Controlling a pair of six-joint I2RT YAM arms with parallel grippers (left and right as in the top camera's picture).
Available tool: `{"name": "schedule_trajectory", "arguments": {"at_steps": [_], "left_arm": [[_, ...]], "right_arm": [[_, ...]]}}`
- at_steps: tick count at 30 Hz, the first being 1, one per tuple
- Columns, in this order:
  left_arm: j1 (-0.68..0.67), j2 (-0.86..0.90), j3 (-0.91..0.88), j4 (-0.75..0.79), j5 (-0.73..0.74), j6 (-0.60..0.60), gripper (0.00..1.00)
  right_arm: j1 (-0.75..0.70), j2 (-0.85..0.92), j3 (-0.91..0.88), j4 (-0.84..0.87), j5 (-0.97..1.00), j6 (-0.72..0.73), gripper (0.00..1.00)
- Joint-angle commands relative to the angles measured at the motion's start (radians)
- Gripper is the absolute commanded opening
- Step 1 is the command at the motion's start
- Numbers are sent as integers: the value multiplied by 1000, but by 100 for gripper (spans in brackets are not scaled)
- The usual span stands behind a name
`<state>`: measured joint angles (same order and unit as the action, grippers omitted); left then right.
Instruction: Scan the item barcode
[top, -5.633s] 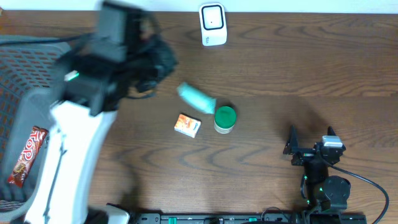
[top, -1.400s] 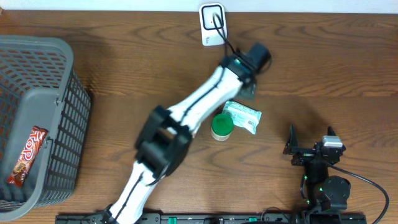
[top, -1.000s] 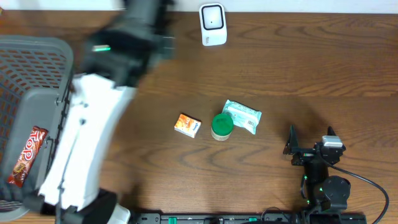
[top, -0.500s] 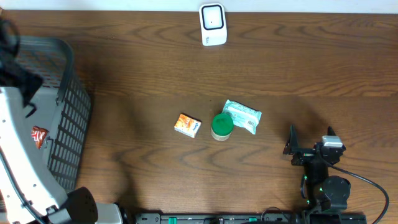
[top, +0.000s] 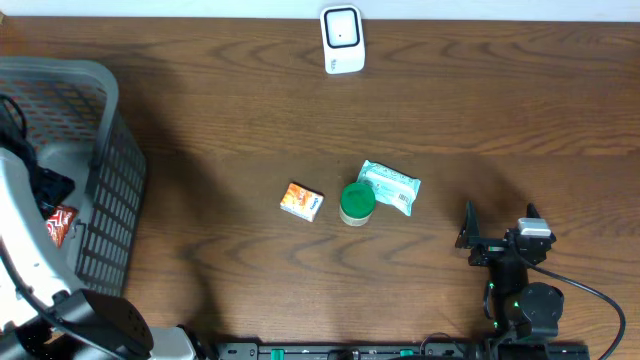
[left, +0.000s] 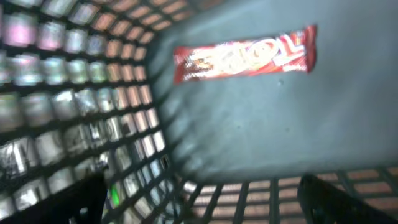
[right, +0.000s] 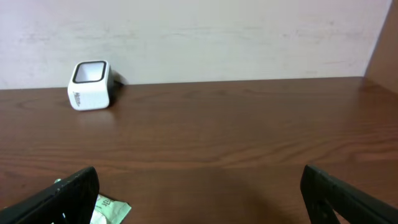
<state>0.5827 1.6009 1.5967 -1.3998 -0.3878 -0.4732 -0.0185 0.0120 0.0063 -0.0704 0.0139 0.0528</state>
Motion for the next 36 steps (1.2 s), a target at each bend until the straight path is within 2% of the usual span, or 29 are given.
{"name": "schedule_trajectory", "arguments": {"at_steps": [1, 4, 8, 15, 22, 30, 36], "left_arm": [[6, -3, -114, 103, 100, 204, 98], [6, -3, -187, 205, 162, 312, 98], [24, 17, -248, 291, 197, 350, 98], [115, 127, -252, 315, 238, 359, 98], [155, 226, -252, 334, 328, 483, 98], [155, 260, -245, 378, 312, 555, 98], [155, 261, -236, 477, 157, 595, 98]], "right_arm": [[-6, -5, -1, -5, -8, 13, 99], [-6, -5, -1, -5, -8, 13, 99], [-6, -5, -1, -5, -8, 13, 99], [-6, -5, -1, -5, -8, 13, 99], [-6, -5, -1, -5, -8, 13, 99], [-6, -5, -1, -5, -8, 13, 99], [-6, -5, -1, -5, -8, 13, 99]]}}
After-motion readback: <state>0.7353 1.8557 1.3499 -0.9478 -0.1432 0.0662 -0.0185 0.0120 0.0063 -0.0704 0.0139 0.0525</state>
